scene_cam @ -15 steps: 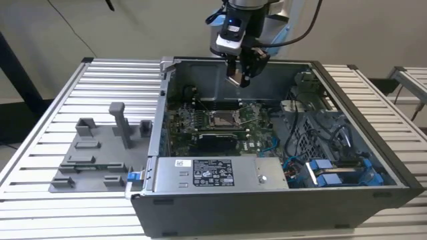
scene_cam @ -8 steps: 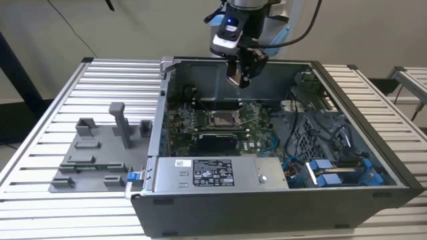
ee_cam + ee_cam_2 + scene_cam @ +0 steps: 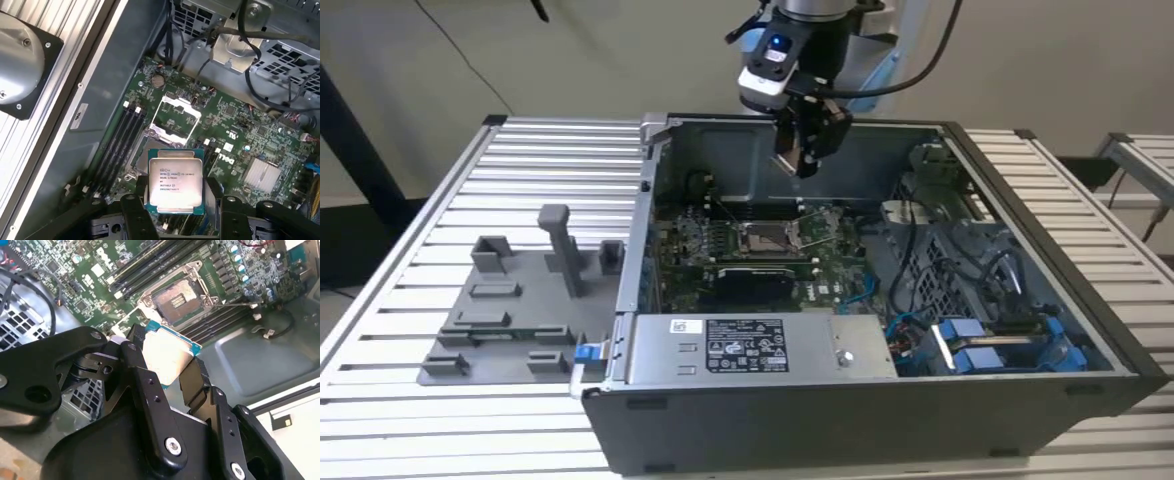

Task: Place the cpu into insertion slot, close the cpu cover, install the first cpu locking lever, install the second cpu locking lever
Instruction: 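Place the cpu into insertion slot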

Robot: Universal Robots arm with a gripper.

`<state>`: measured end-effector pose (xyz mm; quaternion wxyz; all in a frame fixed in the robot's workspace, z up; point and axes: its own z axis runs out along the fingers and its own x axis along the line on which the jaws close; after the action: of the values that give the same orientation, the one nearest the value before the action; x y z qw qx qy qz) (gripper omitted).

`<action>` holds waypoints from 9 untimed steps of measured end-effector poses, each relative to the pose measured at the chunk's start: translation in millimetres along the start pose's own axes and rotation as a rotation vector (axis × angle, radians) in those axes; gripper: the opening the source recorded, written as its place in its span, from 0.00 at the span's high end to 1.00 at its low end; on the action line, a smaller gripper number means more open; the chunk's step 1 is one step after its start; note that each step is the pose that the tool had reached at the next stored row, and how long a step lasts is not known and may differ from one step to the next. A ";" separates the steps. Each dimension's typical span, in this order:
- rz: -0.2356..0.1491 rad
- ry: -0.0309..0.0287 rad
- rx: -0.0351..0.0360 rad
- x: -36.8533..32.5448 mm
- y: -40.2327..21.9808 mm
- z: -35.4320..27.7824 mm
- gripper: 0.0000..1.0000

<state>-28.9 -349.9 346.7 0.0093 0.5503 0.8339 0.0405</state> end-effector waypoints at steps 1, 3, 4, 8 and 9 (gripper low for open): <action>0.011 -0.0006 0.0003 0.0 0.0 0.1 0.46; 0.035 -0.0019 0.0008 0.0 0.0 0.4 0.46; 0.047 -0.0026 0.0010 0.0 0.0 0.5 0.46; 0.096 -0.0056 0.0015 0.0 -0.1 1.2 0.46; 0.107 -0.0063 0.0016 0.0 -0.1 1.4 0.46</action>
<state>-29.0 -349.9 345.3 0.0093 0.5943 0.8032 0.0386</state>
